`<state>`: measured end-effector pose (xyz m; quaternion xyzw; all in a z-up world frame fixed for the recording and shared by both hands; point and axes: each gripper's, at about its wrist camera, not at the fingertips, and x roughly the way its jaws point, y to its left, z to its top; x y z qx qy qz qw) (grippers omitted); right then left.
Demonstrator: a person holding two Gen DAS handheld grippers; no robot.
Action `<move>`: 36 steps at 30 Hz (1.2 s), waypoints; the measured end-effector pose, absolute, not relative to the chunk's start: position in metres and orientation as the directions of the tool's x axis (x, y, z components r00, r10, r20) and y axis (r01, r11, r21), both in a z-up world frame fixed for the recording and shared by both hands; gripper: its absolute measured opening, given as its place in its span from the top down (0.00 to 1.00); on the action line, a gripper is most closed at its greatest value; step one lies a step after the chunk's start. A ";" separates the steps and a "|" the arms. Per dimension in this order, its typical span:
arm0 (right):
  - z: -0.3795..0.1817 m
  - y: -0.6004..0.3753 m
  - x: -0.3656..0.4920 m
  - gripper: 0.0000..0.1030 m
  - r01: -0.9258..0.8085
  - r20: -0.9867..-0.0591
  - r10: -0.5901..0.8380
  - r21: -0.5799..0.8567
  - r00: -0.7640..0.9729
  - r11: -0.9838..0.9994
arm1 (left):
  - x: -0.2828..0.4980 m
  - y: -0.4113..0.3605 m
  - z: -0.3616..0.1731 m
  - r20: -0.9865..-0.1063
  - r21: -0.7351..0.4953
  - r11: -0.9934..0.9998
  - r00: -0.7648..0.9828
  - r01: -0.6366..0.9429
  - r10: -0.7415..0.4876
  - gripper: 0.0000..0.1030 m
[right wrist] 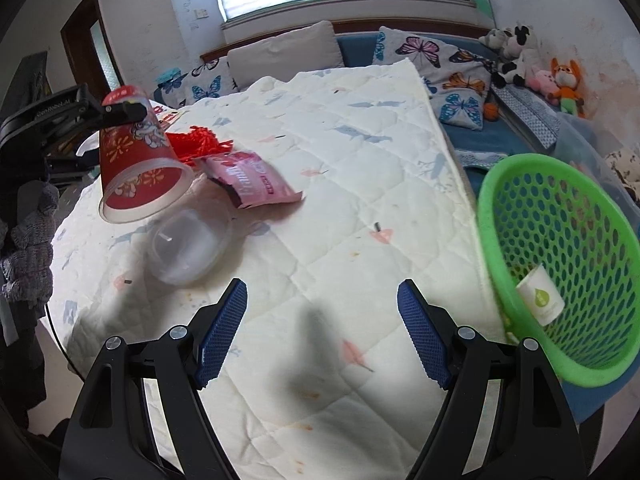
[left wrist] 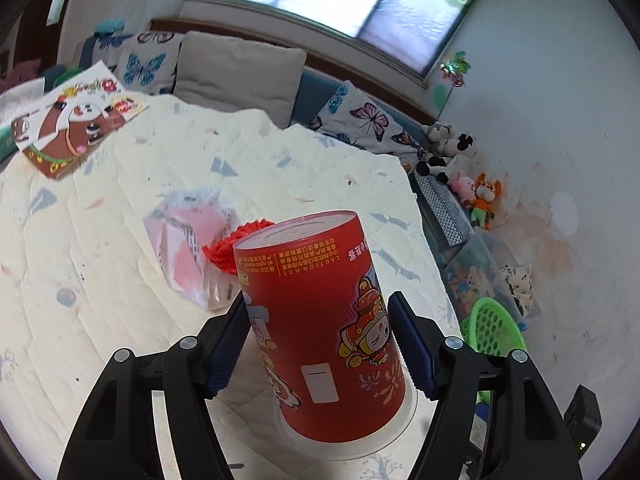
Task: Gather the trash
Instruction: 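Grasp the clear plastic dome with the right tool while the left tool lifts the red cup, then carry both items to the green basket and drop the dome from the right tool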
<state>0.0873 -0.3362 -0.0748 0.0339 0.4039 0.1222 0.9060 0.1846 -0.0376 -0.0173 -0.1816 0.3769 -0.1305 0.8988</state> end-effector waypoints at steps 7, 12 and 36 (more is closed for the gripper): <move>-0.073 -0.315 0.089 0.24 -0.246 -0.715 0.296 0.177 0.634 0.953 | 0.178 -0.033 -0.003 -0.606 -0.428 0.897 0.700 0.112 -0.377 0.35; -0.069 -0.291 0.095 0.25 -0.294 -0.705 0.333 0.182 0.626 0.938 | 0.172 -0.028 0.012 -0.586 -0.410 0.902 0.720 0.134 -0.373 0.35; -0.085 -0.211 0.140 0.42 -0.398 -0.744 0.363 0.143 0.561 0.906 | 0.162 0.003 0.020 -0.598 -0.346 0.928 0.729 0.140 -0.333 0.36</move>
